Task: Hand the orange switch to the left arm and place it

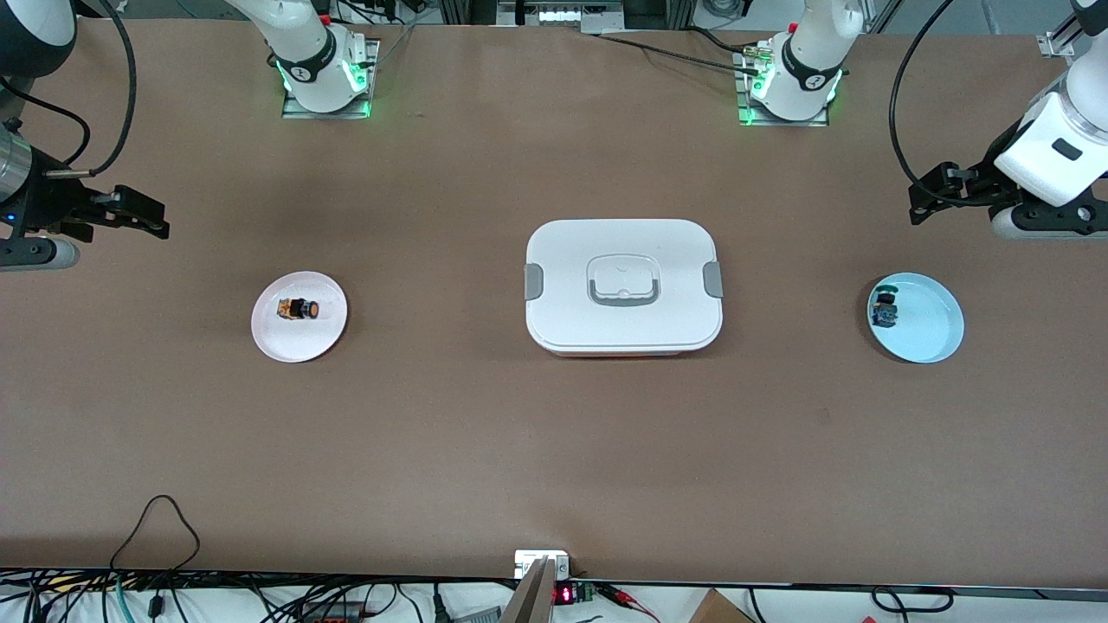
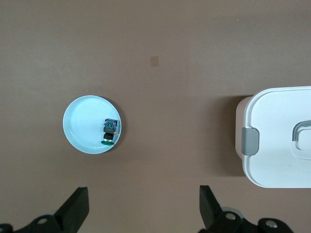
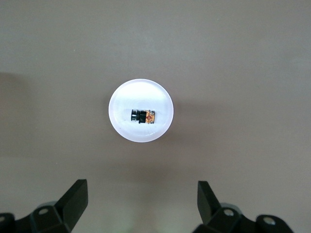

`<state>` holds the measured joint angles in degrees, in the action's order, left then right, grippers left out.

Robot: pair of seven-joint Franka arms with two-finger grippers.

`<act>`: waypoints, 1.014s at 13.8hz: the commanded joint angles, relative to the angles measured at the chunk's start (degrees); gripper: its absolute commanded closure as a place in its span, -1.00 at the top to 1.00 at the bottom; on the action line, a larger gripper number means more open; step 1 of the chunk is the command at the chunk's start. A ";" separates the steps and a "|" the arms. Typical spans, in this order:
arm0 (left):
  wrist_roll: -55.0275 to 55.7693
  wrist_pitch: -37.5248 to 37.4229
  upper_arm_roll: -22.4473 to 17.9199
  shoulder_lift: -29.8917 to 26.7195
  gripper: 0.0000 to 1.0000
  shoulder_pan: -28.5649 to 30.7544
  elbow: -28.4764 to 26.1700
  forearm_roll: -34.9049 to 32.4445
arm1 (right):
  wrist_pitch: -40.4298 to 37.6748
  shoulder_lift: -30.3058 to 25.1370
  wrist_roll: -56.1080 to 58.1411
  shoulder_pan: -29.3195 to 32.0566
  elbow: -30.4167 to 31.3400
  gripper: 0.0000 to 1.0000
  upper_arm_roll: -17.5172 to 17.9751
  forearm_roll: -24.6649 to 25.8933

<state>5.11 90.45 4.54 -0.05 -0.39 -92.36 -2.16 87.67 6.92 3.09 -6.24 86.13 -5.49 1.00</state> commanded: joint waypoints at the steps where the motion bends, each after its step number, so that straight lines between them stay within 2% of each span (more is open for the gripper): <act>1: -0.89 -0.36 0.12 1.11 1.00 -0.31 1.74 -0.39 | -1.36 -0.33 0.42 -0.27 -0.70 1.00 0.39 0.32; 14: -0.80 -0.36 0.12 1.11 1.00 -0.23 1.83 -0.39 | -1.71 -0.33 0.34 -0.88 -0.70 1.00 0.13 -0.04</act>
<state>5.11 90.45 4.61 0.12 -0.50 -92.36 -2.16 87.07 6.90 3.13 -7.14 86.12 -5.29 1.00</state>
